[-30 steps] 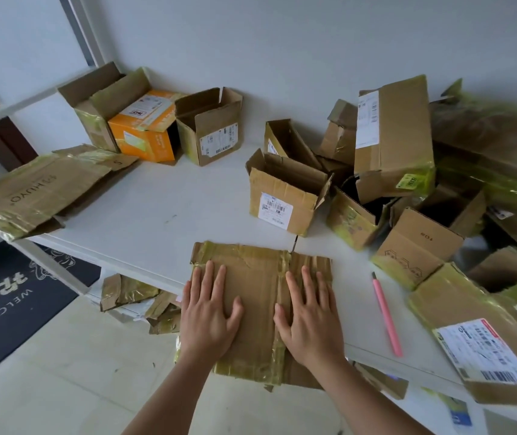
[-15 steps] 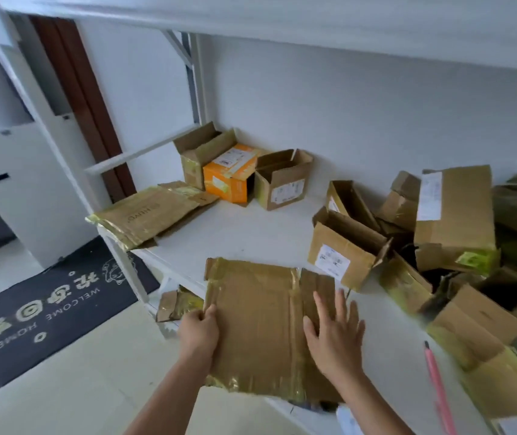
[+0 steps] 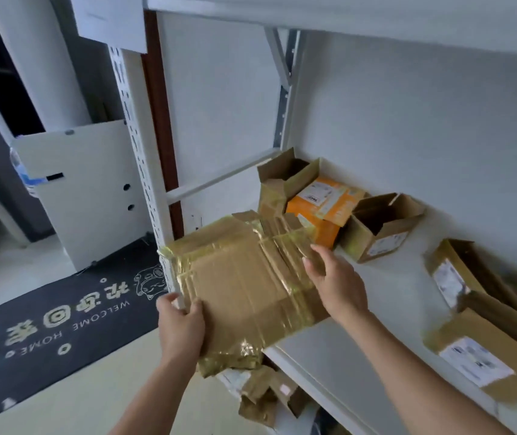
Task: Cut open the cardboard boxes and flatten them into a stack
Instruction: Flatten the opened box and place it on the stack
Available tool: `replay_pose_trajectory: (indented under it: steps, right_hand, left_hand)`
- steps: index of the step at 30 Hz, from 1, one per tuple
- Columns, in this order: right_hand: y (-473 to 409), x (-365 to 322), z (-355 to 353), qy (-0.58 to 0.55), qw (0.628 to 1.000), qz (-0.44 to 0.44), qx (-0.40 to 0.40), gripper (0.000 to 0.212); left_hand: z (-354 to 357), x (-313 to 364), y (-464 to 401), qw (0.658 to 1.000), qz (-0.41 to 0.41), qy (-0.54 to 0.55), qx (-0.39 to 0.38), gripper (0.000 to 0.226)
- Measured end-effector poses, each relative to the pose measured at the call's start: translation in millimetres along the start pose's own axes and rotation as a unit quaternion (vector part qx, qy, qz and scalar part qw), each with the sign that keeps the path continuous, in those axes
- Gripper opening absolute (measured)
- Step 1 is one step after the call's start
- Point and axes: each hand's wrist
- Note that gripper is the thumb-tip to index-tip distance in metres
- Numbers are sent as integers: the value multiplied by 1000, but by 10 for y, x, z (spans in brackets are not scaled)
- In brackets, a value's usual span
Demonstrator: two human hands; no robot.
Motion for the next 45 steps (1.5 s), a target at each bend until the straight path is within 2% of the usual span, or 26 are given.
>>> replay_pose_trajectory:
  steps: [2,4,5,7,8,9,11,13,15,17,19,22,24,26,29,32,35,39,42,44,45]
  right_hand:
    - [-443,-273,225,-17,999,-28,-9,47]
    - [-869,-474,456,-19,998,-52,-19,47]
    - [-1068,-536,574,-14,998,-62,-24,47]
    - [-1400,-596,805,6,995,-84,-52,47]
    - [-1529,-603,920,19,992,-97,-72,47]
    - [-1628,-602,1023,37,990,-103,-89,47]
    - [-1801,-559,1211,90,987,-100,-88,46]
    - [-1866,-517,1350,147,984,-83,-62,43]
    - [-1863,-530,1459,162,985,-52,-38,40]
    - [-1847,-596,1519,201,978,-49,11,35]
    - [-1810,-680,1536,198,978,-61,29,35]
    - [-1682,-752,1570,109,989,-35,-90,51]
    - [-1536,-709,1699,158,979,-30,-122,62]
    - [-1447,-646,1812,164,981,-31,-103,68]
    - [-1431,-575,1892,92,992,-40,-79,72]
    - [-1438,-479,1963,6,998,-45,-32,66]
    - [-1464,-463,1997,-5,999,-49,-10,64]
    - [-1442,-522,1910,51,995,-43,-75,57]
    - [-1439,-653,1728,141,982,-41,-122,50]
    - [-1427,-808,1551,168,981,-70,-72,51]
    - [-1439,-883,1459,152,983,-97,-13,51]
  left_hand:
    - [8,88,-364,997,63,-42,-31,38]
    - [86,127,-703,986,121,-98,-59,28]
    - [142,129,-852,971,146,-171,-79,23]
    - [273,3,-1126,897,191,-381,-117,30]
    - [339,-87,-1250,855,237,-446,-120,40]
    - [416,-179,-1365,822,304,-465,-126,47]
    - [572,-328,-1553,783,403,-439,-177,59]
    - [715,-453,-1730,768,404,-419,-266,83]
    - [798,-531,-1869,749,387,-442,-308,99]
    - [858,-565,-1960,734,391,-457,-316,95]
    - [897,-564,-2011,736,384,-453,-325,92]
    - [924,-539,-2041,728,378,-469,-328,95]
    - [931,-525,-2031,725,366,-486,-322,83]
    - [941,-491,-2025,719,358,-504,-318,76]
    - [935,-470,-2049,711,359,-514,-318,77]
    - [923,-508,-2054,720,365,-498,-317,76]
    - [927,-508,-2088,727,364,-486,-321,76]
    - [920,-394,-2071,690,332,-536,-356,80]
    - [983,-162,-2033,634,330,-601,-358,78]
    - [1094,38,-2001,604,373,-616,-342,77]
    - [1159,121,-1992,607,392,-601,-341,78]
Point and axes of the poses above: each hand's wrist, its own y-axis away from the middle knuckle, its own z-axis out of the palm, x = y × z, and after that the axes turned 12 degrees about z, right-handed
